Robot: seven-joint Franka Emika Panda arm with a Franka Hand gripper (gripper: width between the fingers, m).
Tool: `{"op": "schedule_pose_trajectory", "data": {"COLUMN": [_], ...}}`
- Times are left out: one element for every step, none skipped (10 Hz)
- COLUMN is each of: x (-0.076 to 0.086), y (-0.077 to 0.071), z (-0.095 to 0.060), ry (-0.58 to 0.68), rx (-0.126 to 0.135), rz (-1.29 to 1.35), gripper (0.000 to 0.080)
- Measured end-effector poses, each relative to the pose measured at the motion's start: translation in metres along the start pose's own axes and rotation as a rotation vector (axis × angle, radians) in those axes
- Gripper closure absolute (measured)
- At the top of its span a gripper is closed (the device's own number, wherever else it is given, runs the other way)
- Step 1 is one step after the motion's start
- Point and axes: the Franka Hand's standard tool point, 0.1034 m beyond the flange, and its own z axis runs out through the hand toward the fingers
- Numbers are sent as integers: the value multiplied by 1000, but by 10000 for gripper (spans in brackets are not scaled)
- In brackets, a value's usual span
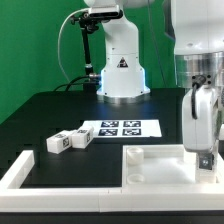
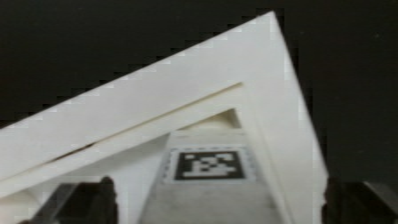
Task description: Assemble one leg
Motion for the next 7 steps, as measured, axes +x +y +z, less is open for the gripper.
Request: {"op": "schedule_pose_trajectory", "data": {"x": [-6, -7, -6, -6, -6, -6, -6], "y": [-5, -8, -7, -6, -6, -6, -6], "z": [-17, -22, -17, -16, -16, -16, -15], "ry": [-21, -26, -19, -18, -18, -18, -18], "rx": [18, 24, 20, 19, 20, 19, 19], "rz": [-2, -1, -5, -6, -6, -6, -6], "gripper": [180, 156, 156, 151, 150, 150, 150]}}
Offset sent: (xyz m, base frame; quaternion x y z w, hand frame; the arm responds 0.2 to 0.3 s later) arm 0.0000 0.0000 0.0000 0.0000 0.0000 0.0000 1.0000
